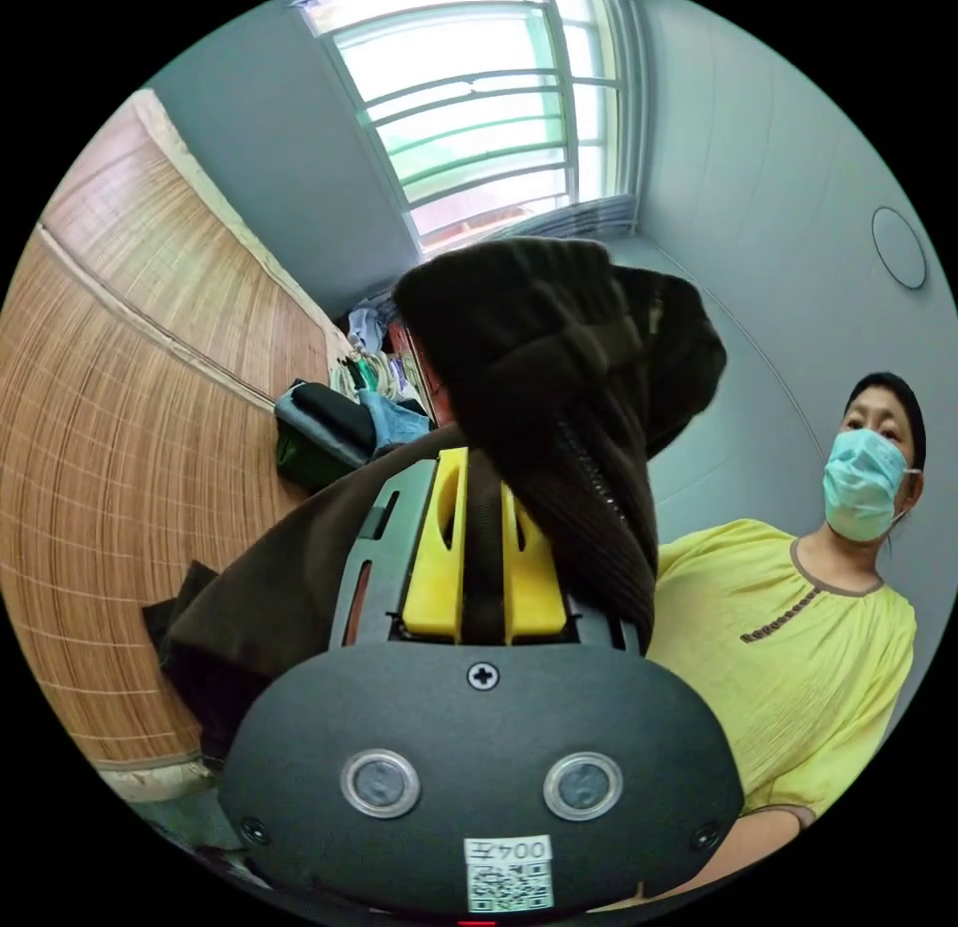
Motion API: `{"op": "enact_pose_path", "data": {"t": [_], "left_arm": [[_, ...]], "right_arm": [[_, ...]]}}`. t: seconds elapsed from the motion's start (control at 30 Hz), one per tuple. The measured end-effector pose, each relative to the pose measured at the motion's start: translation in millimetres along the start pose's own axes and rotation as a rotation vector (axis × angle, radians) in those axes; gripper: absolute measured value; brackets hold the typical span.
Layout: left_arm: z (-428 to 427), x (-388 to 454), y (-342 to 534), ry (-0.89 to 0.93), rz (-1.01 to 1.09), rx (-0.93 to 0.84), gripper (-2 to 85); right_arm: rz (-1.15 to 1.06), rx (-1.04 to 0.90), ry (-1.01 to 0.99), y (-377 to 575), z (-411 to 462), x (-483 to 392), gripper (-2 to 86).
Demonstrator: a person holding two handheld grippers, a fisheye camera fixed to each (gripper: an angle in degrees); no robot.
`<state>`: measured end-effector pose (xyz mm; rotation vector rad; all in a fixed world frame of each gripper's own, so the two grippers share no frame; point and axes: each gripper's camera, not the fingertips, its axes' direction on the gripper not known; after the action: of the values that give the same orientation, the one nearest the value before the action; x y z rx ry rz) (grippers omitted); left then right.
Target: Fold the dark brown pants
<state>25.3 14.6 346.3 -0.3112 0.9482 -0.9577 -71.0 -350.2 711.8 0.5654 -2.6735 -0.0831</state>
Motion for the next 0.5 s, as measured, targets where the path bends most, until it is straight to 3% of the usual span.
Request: {"op": "enact_pose_path", "data": {"t": [0.23,0.5], "left_arm": [[-47.0,-45.7,42.9,0.069,-0.107,0.131,7.4],[-122.9,-56.6,68.0,0.325,0.037,0.156,16.8]], "right_arm": [[-0.076,-0.079,-0.164,-4.5,53.1,-51.6,4.6],[-0.090,-0.184,-0.193,3.7,126.2,-95.7,4.7]]}}
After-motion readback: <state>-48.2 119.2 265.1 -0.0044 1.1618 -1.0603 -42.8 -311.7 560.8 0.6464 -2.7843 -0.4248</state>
